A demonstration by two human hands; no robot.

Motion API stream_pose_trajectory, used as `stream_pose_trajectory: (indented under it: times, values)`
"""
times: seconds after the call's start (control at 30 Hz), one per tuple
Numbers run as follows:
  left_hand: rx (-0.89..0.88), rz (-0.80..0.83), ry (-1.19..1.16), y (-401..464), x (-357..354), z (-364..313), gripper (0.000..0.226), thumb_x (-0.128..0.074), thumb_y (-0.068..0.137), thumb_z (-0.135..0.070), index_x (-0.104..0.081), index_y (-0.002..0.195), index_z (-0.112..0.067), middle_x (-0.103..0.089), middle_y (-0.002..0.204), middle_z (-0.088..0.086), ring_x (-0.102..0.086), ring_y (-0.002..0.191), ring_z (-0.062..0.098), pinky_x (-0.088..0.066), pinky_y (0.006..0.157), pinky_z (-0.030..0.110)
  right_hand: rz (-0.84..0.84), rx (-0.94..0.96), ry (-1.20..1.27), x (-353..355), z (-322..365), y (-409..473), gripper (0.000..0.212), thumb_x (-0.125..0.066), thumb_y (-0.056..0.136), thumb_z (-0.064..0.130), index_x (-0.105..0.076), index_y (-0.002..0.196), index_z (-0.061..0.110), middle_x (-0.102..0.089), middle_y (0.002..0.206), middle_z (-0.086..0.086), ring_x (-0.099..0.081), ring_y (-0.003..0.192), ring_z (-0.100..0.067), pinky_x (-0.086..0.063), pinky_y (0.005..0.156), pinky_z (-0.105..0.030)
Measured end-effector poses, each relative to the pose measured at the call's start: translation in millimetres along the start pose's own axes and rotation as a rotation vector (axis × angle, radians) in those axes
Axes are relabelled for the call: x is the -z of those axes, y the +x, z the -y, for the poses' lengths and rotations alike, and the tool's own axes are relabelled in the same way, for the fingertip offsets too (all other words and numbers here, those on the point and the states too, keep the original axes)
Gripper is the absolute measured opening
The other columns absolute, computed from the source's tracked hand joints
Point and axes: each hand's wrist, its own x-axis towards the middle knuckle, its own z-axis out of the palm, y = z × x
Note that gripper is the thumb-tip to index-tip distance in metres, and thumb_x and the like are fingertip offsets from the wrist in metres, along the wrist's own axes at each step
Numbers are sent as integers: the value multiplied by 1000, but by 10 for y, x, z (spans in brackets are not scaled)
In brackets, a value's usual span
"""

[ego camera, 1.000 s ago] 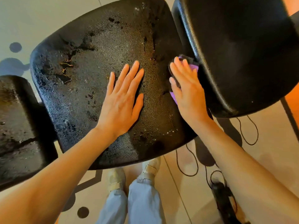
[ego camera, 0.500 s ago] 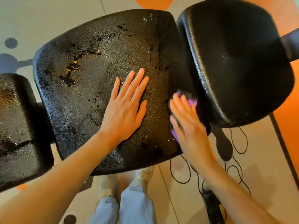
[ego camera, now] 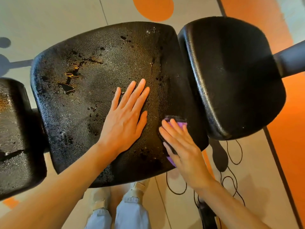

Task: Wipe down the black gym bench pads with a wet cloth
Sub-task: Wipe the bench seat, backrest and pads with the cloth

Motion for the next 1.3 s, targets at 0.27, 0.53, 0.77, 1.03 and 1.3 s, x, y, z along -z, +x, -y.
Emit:
stream_pose_trajectory:
  times: [0.27, 0.53, 0.77, 1.03, 1.3]
  values:
    - [3, 15, -6, 6, 16, -7, 59, -30, 101, -35, -18, 156, -16, -8, 165, 1, -4, 153, 19, -6, 124, 47, 39, -72, 66, 42, -3, -51, 50, -46, 94, 25, -43, 142, 14, -36, 153, 2, -21, 147, -13, -23, 119, -43]
    - [60, -53, -237, 14, 166, 118, 56, -34, 101, -32, -22, 155, -20, -11, 165, -5, -1, 153, 11, 3, 125, 32, -217, -116, 42, 149, -217, 1431, 48, -44, 100, 17, -34, 147, 13, -27, 157, -3, -22, 146, -12, -24, 117, -18]
    - [238, -86, -61, 110, 162, 277, 58, -29, 101, -34, -19, 155, -17, -6, 165, -1, 1, 153, 19, 0, 125, 45, -90, -100, 168, 234, -242, 513, 49, -49, 96, 6, -40, 144, 13, -29, 155, 7, -19, 144, 3, -21, 117, -17]
    - [229, -74, -31, 111, 129, 285, 59, -30, 100, -35, -17, 156, -18, -4, 166, -3, 3, 153, 17, 1, 125, 43, -307, -132, 77, 271, -462, 2427, 41, -40, 102, 19, -42, 143, 13, -33, 154, -1, -22, 146, -13, -14, 120, -19]
    - [231, -52, -10, 109, 119, 281, 60, -31, 100, -34, -17, 156, -18, -4, 166, -1, 2, 153, 18, 1, 125, 44, -243, -131, 30, 327, -465, 2177, 42, -39, 102, 19, -38, 144, 14, -30, 155, -1, -21, 146, -14, -15, 120, -24]
